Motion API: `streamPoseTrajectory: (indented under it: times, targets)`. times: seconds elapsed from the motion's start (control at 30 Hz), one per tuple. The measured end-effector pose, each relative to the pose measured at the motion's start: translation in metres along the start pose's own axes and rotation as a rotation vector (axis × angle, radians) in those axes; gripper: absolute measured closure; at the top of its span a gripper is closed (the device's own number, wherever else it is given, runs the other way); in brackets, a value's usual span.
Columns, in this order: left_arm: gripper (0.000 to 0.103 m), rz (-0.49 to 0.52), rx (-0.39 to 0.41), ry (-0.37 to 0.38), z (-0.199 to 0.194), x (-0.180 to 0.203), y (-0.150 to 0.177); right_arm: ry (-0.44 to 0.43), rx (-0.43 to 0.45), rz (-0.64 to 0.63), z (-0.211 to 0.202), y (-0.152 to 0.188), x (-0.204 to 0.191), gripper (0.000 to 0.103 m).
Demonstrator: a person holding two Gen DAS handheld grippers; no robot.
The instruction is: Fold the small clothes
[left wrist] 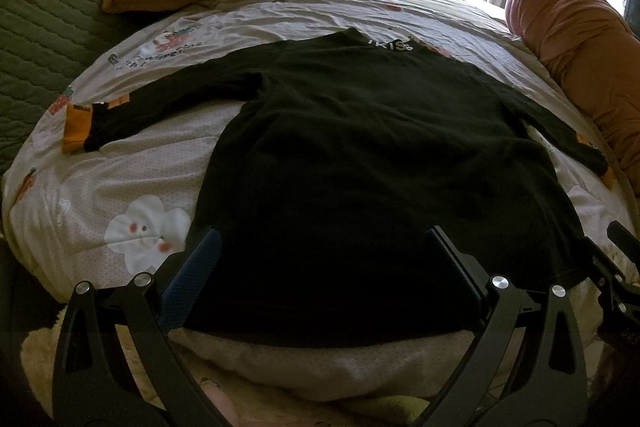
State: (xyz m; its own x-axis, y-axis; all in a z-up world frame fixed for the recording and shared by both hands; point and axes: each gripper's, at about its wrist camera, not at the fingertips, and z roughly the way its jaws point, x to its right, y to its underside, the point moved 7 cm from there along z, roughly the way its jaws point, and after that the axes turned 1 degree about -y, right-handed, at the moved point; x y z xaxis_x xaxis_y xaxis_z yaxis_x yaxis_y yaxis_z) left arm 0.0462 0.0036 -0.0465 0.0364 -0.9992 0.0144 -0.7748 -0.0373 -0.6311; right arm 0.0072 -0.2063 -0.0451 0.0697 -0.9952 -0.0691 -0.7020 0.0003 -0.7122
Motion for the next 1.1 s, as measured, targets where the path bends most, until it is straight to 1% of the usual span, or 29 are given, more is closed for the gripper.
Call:
streamPoseTrajectory:
  times: [0.47,0.63,0.83,0.97,1.0,1.1]
  targets:
    - [0.008,0.001,0.017,0.002,-0.002,0.003,-0.006,-0.003,0.006,-0.003,-0.002,-0.003,0.000,0.004]
    - [0.008,-0.001,0.011,0.011,0.001,0.005,-0.011,-0.003,0.005,-0.008,-0.001,-0.006,-0.001,0.004]
    - [0.008,-0.004,0.016,0.012,0.008,0.007,-0.028,0.013,0.023,-0.007,0.003,-0.023,0.001,0.004]
    - [0.008,-0.022,0.019,0.026,0.012,0.007,-0.044,0.034,0.027,0.011,0.011,-0.039,0.010,0.004]
    - [0.008,-0.023,0.019,0.025,0.013,0.006,-0.046,0.050,0.030,0.013,0.013,-0.044,0.013,0.004]
    - [0.008,-0.041,0.006,0.029,0.020,0.006,-0.057,0.073,0.032,0.029,0.021,-0.056,0.024,0.004]
